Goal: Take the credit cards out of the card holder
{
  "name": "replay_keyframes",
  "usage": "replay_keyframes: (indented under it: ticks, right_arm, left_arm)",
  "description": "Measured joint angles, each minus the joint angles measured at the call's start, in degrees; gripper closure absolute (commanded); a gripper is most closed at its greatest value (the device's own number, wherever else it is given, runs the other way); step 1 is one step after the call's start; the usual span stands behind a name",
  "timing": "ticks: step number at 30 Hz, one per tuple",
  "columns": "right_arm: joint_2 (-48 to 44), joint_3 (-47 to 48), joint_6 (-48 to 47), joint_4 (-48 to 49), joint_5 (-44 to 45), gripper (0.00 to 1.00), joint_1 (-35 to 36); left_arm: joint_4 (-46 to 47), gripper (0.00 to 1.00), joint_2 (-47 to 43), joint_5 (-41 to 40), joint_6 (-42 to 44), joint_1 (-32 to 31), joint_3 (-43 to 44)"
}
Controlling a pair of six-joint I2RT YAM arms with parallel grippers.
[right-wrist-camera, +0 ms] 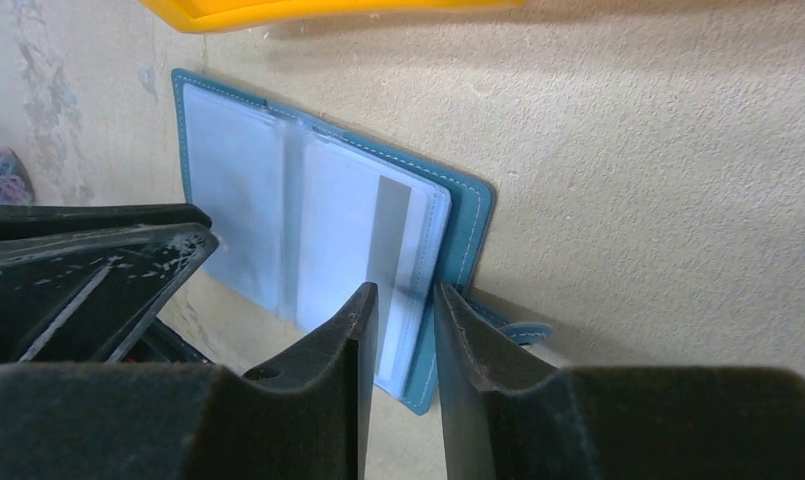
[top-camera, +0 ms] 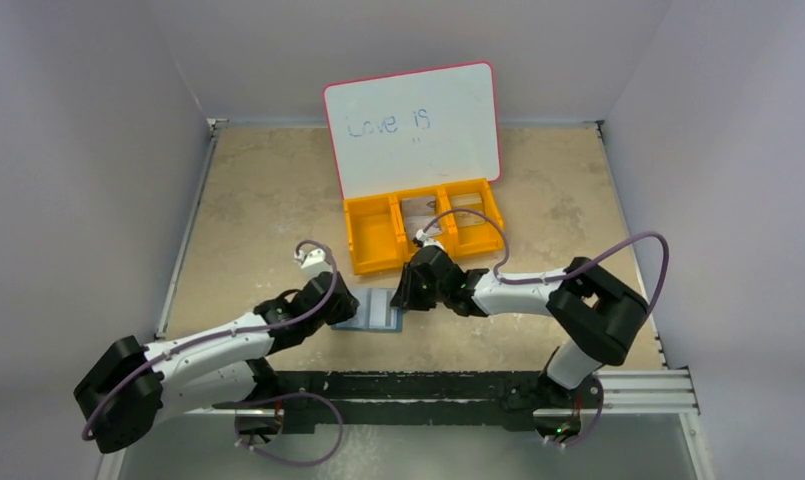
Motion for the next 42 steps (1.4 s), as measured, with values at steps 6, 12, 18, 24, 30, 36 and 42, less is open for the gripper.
replay_keyframes:
  ticks: [6, 12, 18, 24, 30, 36, 42]
  right_arm:
    - [-0.04, -0.26, 0.83, 1.27, -1.84, 0.7, 0.0]
    - [1.11, 0.15, 1.25, 1.57, -2.45, 0.7, 0.0]
    - [1.31, 0.11, 1.66, 3.85, -3.69, 0.71, -0.04]
    - [-0.07, 0.11, 2.25, 6.32, -4.46, 0.7, -0.02]
    - [0.59, 3.04, 1.95, 5.62, -4.74, 0.73, 0.0]
    - [2.95, 5.22, 1.53, 3.54, -4.0, 0.72, 0.0]
    - [2.32, 3.76, 0.11, 7.19, -5.86, 0.68, 0.02]
  left_arm:
    - [0.66, 0.77, 2.95, -0.81, 0.33, 0.0, -0.92]
    - [4.72, 0.81, 3.61, -0.83, 0.26, 0.0, -2.32]
    - [7.19, 0.82, 3.65, -0.37, 0.17, 0.0, -3.5]
    - [8.02, 0.82, 3.63, 0.13, 0.11, 0.0, -3.85]
    - [8.22, 0.83, 3.5, 0.2, -0.68, 0.0, -4.02]
    - [8.15, 0.83, 3.34, 0.2, -0.72, 0.0, -4.04]
    - [7.1, 0.84, 2.56, 0.17, -0.76, 0.0, -4.04]
